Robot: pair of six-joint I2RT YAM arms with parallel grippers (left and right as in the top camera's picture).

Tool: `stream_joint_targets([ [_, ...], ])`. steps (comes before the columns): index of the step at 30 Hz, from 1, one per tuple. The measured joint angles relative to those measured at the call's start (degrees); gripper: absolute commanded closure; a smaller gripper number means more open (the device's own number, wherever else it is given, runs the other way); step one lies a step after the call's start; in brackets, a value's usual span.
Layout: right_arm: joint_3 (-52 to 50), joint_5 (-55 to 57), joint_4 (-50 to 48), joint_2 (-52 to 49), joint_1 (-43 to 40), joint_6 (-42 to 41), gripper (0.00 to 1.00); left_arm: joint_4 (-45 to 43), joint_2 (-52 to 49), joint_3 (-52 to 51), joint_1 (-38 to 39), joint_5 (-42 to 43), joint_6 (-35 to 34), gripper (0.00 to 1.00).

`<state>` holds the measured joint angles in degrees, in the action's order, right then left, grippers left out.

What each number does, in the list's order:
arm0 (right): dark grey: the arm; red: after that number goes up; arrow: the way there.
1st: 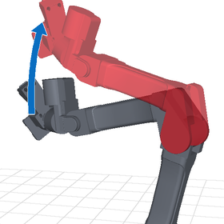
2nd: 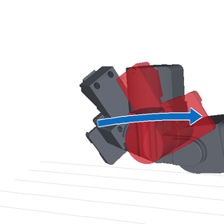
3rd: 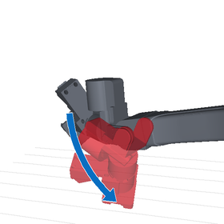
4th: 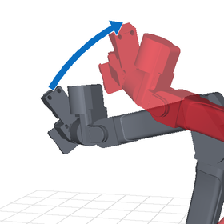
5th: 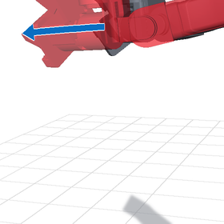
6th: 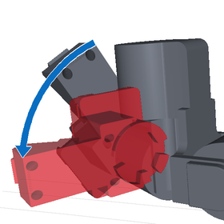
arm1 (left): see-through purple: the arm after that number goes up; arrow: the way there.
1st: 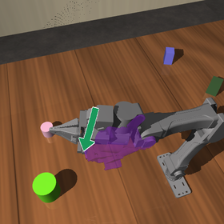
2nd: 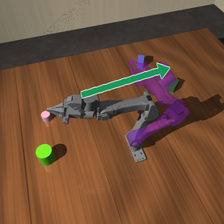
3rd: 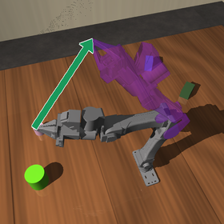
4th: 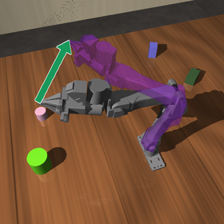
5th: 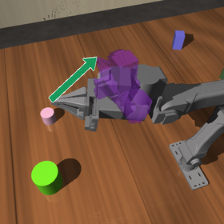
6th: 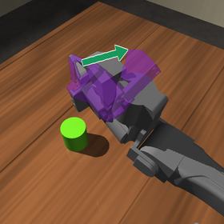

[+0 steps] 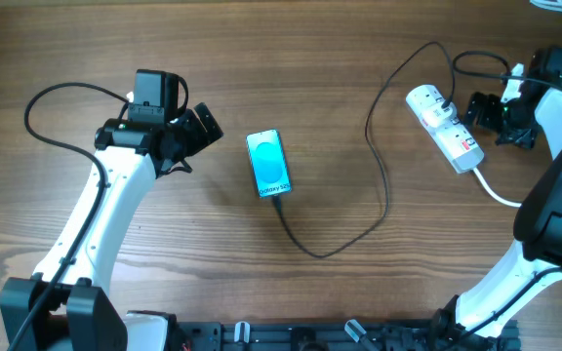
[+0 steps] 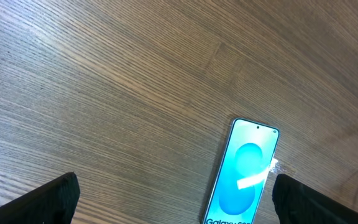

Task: Plug charger to phone and switch on socket
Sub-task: 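Press the rocker switch down with the right gripper fingers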

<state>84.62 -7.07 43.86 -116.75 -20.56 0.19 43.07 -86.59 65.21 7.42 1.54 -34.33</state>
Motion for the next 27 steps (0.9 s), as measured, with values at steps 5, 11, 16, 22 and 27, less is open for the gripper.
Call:
stream_joint_targets([
  [5, -0.92, -0.85, -3.04, 0.00, 0.00, 0.17, 0.00, 0.00, 0.00, 0.00, 0.00, 0.00, 0.00, 0.00],
  [11, -1.51, -1.51, -6.27, 0.00, 0.00, 0.20, 0.00, 0.00, 0.00, 0.00, 0.00, 0.00, 0.00, 0.00],
  [16, -2.91, -3.15, -6.86, -0.33, 0.00, 0.20, 0.00, 0.02, 0.00, 0.00, 0.00, 0.00, 0.00, 0.00],
  [22, -4.02, -3.21, -9.84, -0.55, 0.00, 0.39, 0.00, 0.00, 0.00, 0.00, 0.00, 0.00, 0.00, 0.00],
  [27, -4.02, -3.23, -10.88, -0.81, 0.04, 0.55, 0.00, 0.00, 0.00, 0.00, 0.00, 0.00, 0.00, 0.00],
])
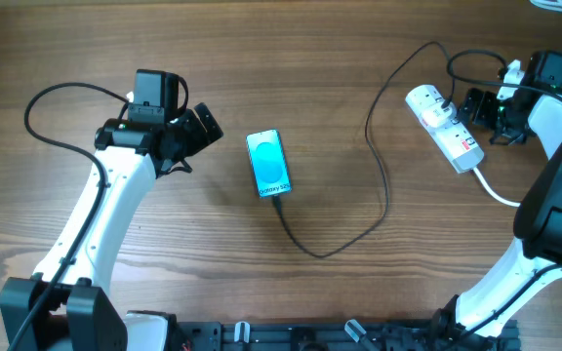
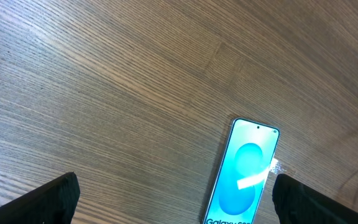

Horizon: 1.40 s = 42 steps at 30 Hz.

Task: Plug charger to phone and switch on socket
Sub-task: 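Press the rocker switch down with the right gripper fingers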

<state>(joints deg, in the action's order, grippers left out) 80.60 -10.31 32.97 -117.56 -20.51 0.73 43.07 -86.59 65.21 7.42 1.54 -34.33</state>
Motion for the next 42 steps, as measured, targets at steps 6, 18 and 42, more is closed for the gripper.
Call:
stream_joint_targets([
  [6, 0.00, 0.00, 2.14, -0.11, 0.00, 0.04, 0.00, 0.00, 0.00, 0.00, 0.00, 0.00, 0.00, 0.00],
  [18, -2.25, -0.15, -2.62, -0.11, 0.00, 0.02, 0.00, 0.00, 0.00, 0.00, 0.00, 0.00, 0.00, 0.00],
  [42, 0.44, 1.75, 8.37, 0.13, 0.00, -0.83, 0.00, 0.00, 0.00, 0.00, 0.00, 0.00, 0.00, 0.00],
])
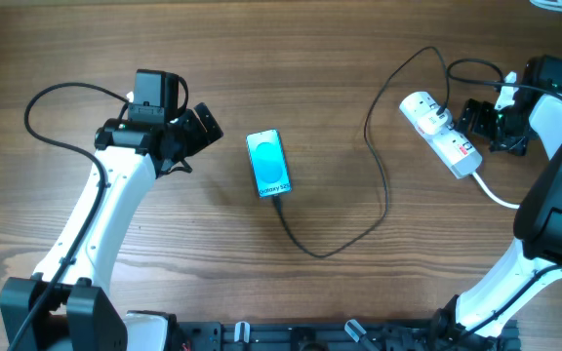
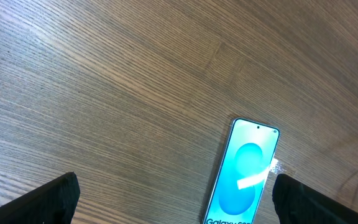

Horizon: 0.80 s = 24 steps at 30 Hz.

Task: Plug charger to phone and switch on socket
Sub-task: 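Press the rocker switch down with the right gripper fingers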

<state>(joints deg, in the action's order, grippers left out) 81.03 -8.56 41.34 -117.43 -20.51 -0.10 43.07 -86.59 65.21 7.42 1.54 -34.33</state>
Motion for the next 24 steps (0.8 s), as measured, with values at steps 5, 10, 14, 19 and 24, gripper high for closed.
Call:
stream_joint_targets([
  [5, 0.00, -2.64, -1.07, 0.00, 0.11, 0.44, 0.00, 0.00, 0.00, 0.00, 0.00, 0.00, 0.00, 0.00],
  [10, 0.02, -3.02, -0.31, 0.00, 0.11, 0.44, 0.00, 0.02, 0.00, 0.00, 0.00, 0.00, 0.00, 0.00],
  [14, 0.02, -3.45, 1.62, 0.02, 0.11, 0.44, 0.00, 0.00, 0.00, 0.00, 0.00, 0.00, 0.00, 0.00],
  [19, 0.02, -3.41, 2.19, 0.02, 0.11, 0.44, 0.00, 0.00, 0.00, 0.00, 0.00, 0.00, 0.00, 0.00],
  [24, 0.07, -3.72, 1.46, 0.02, 0.11, 0.46, 0.00, 0.00, 0.00, 0.00, 0.00, 0.00, 0.00, 0.00],
])
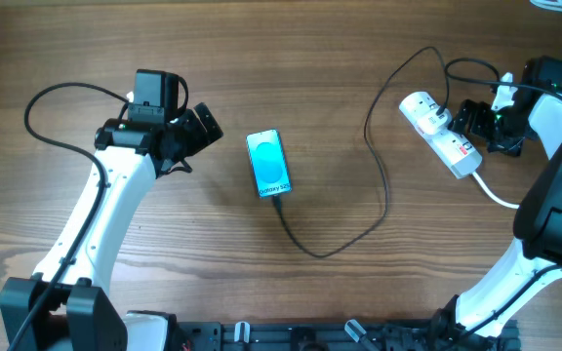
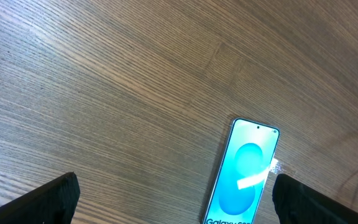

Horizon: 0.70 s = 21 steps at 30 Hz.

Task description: Plug charger to phone and switch on socket

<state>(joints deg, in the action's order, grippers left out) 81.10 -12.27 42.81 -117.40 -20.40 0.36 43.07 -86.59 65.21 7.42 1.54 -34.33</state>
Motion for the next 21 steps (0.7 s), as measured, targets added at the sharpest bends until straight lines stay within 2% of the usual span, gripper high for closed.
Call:
stream_joint_targets([
  [4, 3.48, 0.83, 1.51, 0.02, -0.04, 0.00, 0.00, 0.00, 0.00, 0.00, 0.00, 0.00, 0.00, 0.00],
  [13, 3.72, 1.60, 3.80, 0.20, 0.07, 0.00, 0.00, 0.02, 0.00, 0.00, 0.00, 0.00, 0.00, 0.00],
  [16, 3.72, 1.09, 5.11, 0.20, 0.50, 2.69, 0.01, 0.00, 0.00, 0.00, 0.00, 0.00, 0.00, 0.00],
  [21, 4.57, -2.75, 15.06, 1.64, 1.88, 10.78, 0.00, 0.00, 0.00, 0.00, 0.00, 0.00, 0.00, 0.00],
])
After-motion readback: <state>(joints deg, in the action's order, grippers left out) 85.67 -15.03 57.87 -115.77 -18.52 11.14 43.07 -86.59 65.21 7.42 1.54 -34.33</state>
